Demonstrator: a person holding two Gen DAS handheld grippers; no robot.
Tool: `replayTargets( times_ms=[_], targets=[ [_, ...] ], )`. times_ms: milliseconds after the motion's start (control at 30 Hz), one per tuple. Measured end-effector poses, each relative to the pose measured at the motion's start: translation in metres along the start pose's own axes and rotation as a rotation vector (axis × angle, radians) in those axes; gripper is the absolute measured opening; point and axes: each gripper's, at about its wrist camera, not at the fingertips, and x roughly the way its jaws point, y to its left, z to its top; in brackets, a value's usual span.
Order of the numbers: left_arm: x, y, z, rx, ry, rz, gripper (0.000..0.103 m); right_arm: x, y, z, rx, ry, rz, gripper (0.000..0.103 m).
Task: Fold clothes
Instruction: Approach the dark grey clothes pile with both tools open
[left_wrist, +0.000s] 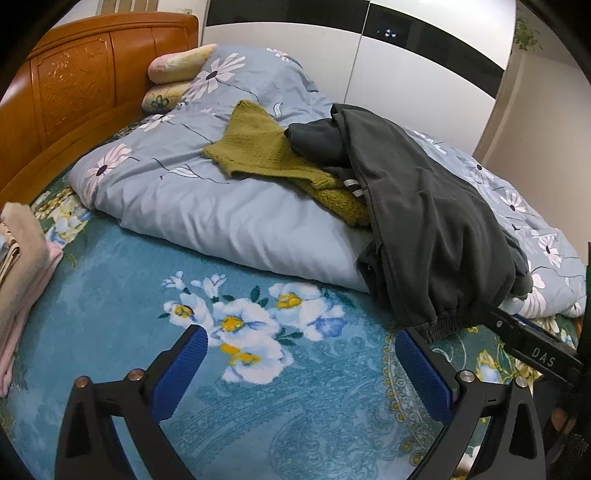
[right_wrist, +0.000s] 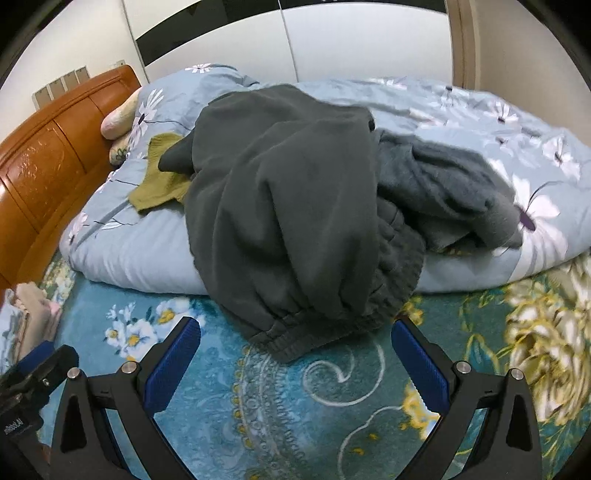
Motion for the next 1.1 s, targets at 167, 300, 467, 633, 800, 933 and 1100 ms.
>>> replayTargets(
  times_ms=[167,300,467,633,800,933,1100],
  targets=[
    [-0.001,0.000,0.000,-0.001,0.000,-0.005,0.103,-0.009,0.011,0.003,-0.074,-0.033,-0.037,0.103],
    [-0.002,0.000,-0.001,-0.001,-0.001,-0.009,0.103,-0.015,0.016,0.004,-0.091,-0.048,-0.076,0.103],
    [-0.002,-0.002,-0.002,0.017,0.000,0.000,0.103,-0.014,-0.003,0.005,0.037,-0.028,-0.084,0.103],
    [-0.002,-0.001,-0.002,0.010,0.000,-0.009,0.103,-0.010,-0.011,0.006,0.049,0.003,-0.077,0.103],
    [-0.002,-0.003,-0.003,0.000,-0.019,-0.029,0.103,-0.004,-0.015,0.007,0.051,0.033,-0.080,0.103],
    [-0.004,-0.003,-0.007,0.029,-0.022,-0.022,0.103,0.002,-0.020,0.009,0.065,0.062,-0.091,0.101],
    [-0.008,-0.002,-0.018,0.076,-0.010,-0.006,0.103,0.022,-0.027,0.016,0.054,0.130,-0.087,0.071]
  ],
)
